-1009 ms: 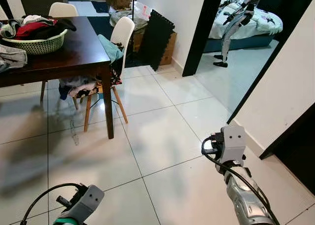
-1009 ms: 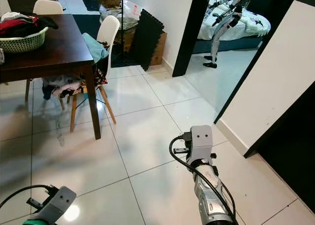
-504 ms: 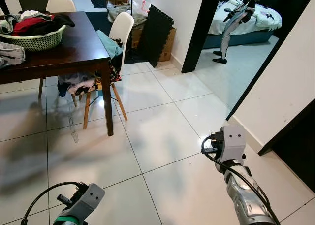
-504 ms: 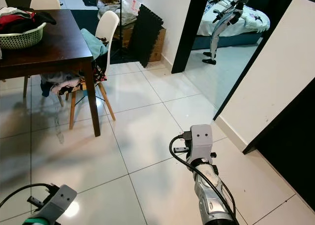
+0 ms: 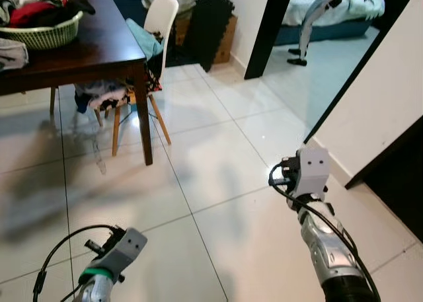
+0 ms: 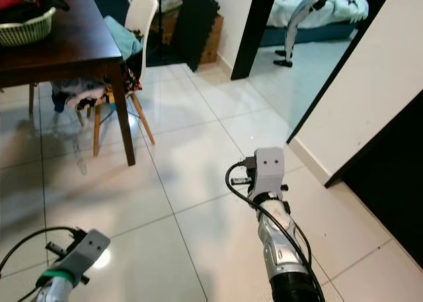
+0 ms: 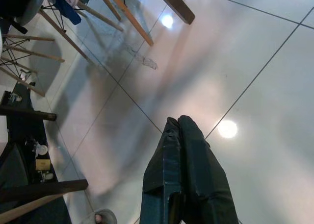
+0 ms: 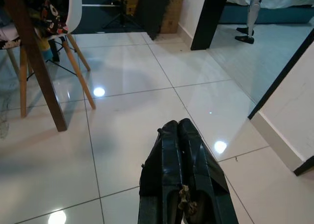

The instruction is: Hang hanger

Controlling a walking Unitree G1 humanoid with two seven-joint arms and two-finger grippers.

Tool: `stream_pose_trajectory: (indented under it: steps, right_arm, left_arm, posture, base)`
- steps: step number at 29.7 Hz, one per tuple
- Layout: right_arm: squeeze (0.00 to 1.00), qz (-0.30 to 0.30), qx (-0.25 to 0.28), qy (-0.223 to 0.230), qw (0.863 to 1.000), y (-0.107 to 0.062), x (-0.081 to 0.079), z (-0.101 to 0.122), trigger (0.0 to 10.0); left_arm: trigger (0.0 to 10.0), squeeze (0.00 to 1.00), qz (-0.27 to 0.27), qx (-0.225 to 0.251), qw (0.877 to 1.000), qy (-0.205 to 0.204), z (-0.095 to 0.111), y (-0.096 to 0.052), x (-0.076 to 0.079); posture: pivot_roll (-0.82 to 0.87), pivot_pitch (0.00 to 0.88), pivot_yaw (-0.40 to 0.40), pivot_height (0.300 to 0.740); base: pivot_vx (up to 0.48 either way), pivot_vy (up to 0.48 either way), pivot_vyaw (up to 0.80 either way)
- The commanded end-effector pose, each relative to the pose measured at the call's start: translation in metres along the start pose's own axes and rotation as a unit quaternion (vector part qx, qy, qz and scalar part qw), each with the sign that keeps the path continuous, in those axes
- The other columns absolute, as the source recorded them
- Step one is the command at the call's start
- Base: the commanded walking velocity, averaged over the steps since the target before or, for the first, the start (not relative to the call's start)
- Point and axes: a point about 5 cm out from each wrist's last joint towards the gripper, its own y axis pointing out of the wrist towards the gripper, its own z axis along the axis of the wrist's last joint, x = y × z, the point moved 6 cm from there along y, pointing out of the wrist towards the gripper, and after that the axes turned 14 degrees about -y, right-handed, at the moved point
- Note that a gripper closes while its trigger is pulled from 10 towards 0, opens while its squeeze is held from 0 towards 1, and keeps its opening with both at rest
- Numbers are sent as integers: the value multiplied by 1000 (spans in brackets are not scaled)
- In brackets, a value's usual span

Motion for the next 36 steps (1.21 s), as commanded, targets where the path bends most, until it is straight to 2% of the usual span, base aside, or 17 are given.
stream_pose_trajectory:
  steps: [1,12,16,17,19,21,22,24,26,27,28,29,30,32,34,36]
  right_arm:
    - [0,-8,-19,0,1000,-5,6,-11,10000]
    - [0,-17,-24,-1,1000,-10,9,-15,10000]
    - [0,-18,-24,0,1000,-10,8,-15,10000]
    - [0,-19,-23,0,1000,-10,9,-14,10000]
    - [0,-19,-23,0,1000,-10,9,-14,10000]
    - [0,-18,-24,-1,1000,-10,9,-14,10000]
    - [0,-18,-24,0,1000,-10,9,-15,10000]
    - [0,-18,-24,0,1000,-10,8,-15,10000]
    - [0,-17,-25,0,1000,-11,8,-15,10000]
    - [0,-17,-25,0,1000,-11,8,-15,10000]
    - [0,-18,-25,0,1000,-11,8,-15,10000]
    - [0,-19,-25,0,1000,-11,8,-16,10000]
    - [0,-19,-25,0,1000,-11,8,-16,10000]
    - [0,-21,-25,1,999,-12,8,-16,10000]
    - [0,-23,-25,2,999,-12,8,-17,10000]
    - [0,-23,-25,2,999,-12,8,-17,10000]
  left_arm:
    - [10000,0,-15,-5,1000,5,-6,-5,8]
    - [10000,0,-13,-3,1000,3,-5,-7,10]
    - [10000,0,14,-8,1000,14,-6,-7,3]
    - [10000,0,19,-32,999,5,-9,-5,0]
    - [10000,0,19,-50,999,-4,-12,-4,-1]
    - [10000,0,15,-65,997,-38,-11,0,-6]
    - [10000,0,4,-61,996,-58,-7,3,-8]
    - [10000,0,6,-48,997,-67,-1,6,-14]
    - [10000,0,5,-14,998,-58,11,10,-24]
    - [10000,0,5,-14,998,-58,11,10,-24]
    - [10000,0,6,-16,995,-96,17,13,-29]
    - [10000,0,-61,-10,982,-179,31,14,-20]
    - [10000,0,-61,-10,982,-179,31,14,-20]
    - [10000,0,-109,9,942,-317,57,15,-22]
    - [10000,0,-141,1,928,-345,68,16,-17]
    - [10000,0,-152,6,926,-345,75,16,-15]
  posture:
    - [29,80,-45,740]
    - [5,83,-26,740]
    - [2,82,-22,740]
    - [4,85,-24,740]
    - [4,85,-24,740]
    - [5,87,-23,740]
    - [9,87,-23,740]
    - [9,87,-23,740]
    - [8,86,-21,740]
    - [8,86,-21,740]
    - [7,81,-18,740]
    - [9,77,-14,740]
    - [9,77,-14,740]
    - [9,68,-7,740]
    - [10,62,-4,740]
    - [9,61,-4,740]
  base:
    - [0,0,0]
    - [0,0,0]
    - [0,0,0]
    - [0,0,0]
    - [0,0,0]
    - [0,0,0]
    - [0,0,0]
    - [0,0,0]
    - [0,0,0]
    - [0,0,0]
    - [0,0,0]
    - [0,0,0]
    - [0,0,0]
    - [0,0,0]
    - [0,0,0]
    - [0,0,0]
